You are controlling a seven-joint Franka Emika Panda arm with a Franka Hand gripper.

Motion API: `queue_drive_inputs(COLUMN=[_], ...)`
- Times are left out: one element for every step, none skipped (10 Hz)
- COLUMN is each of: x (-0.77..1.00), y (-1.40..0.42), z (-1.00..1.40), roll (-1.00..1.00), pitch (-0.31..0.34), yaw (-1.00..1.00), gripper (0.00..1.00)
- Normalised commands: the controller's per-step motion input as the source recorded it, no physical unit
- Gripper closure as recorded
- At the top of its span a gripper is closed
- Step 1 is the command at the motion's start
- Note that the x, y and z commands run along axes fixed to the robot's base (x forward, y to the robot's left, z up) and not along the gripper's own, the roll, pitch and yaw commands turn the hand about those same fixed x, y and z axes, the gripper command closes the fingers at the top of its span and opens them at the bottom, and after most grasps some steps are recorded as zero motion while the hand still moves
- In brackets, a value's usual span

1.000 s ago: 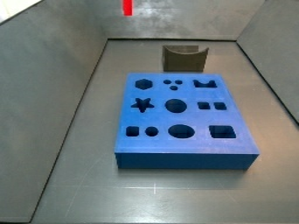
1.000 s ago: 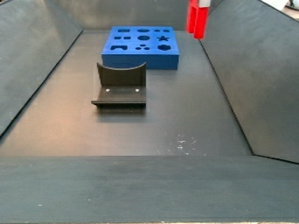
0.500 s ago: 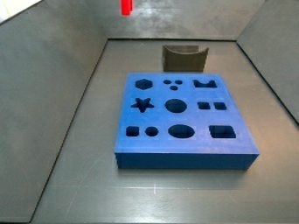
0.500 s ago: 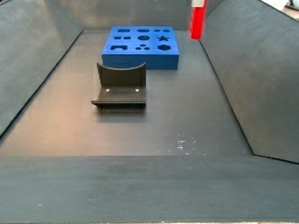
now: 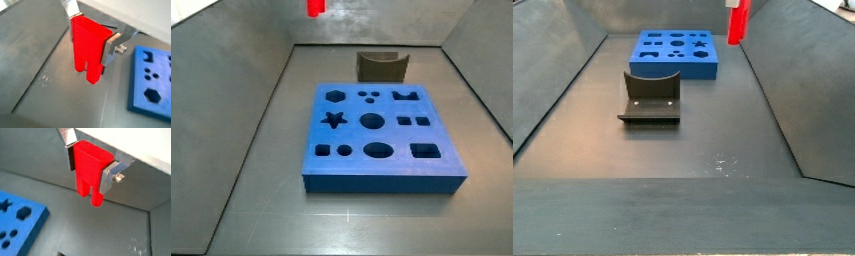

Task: Pick up the square-circle object. Move up. Rotate the square-circle object. Move to above the board. Insert the square-circle object.
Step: Rotate the square-circle object.

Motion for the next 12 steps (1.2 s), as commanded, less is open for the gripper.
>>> queue_drive_inputs(x=[0.00, 0.00, 0.00, 0.00, 0.00, 0.00, 0.00, 0.00, 0.00, 0.00, 0.00, 0.00], y=[0.00, 0.00, 0.00, 0.01, 0.01, 0.01, 0.01, 0.01, 0.01, 0.01, 0.01, 0.01], z=[0.00, 0.00, 0.00, 0.00, 0.00, 0.00, 0.00, 0.00, 0.00, 0.00, 0.00, 0.00], roll=[-0.01, -0.01, -0.01, -0.01, -0.01, -0.01, -0.01, -0.01, -0.01, -0.02, -0.02, -0.03], pitch=[0.008, 0.008, 0.009, 0.009, 0.010, 0.011, 0.012, 0.014, 0.015, 0.018, 0.019, 0.026], yaw=[-1.00, -1.00, -1.00, -1.00, -1.00, -1.00, -1.00, -1.00, -1.00, -1.00, -1.00, -1.00], gripper=[1.00, 1.00, 1.00, 1.00, 1.00, 1.00, 1.00, 1.00, 1.00, 1.00, 1.00, 1.00])
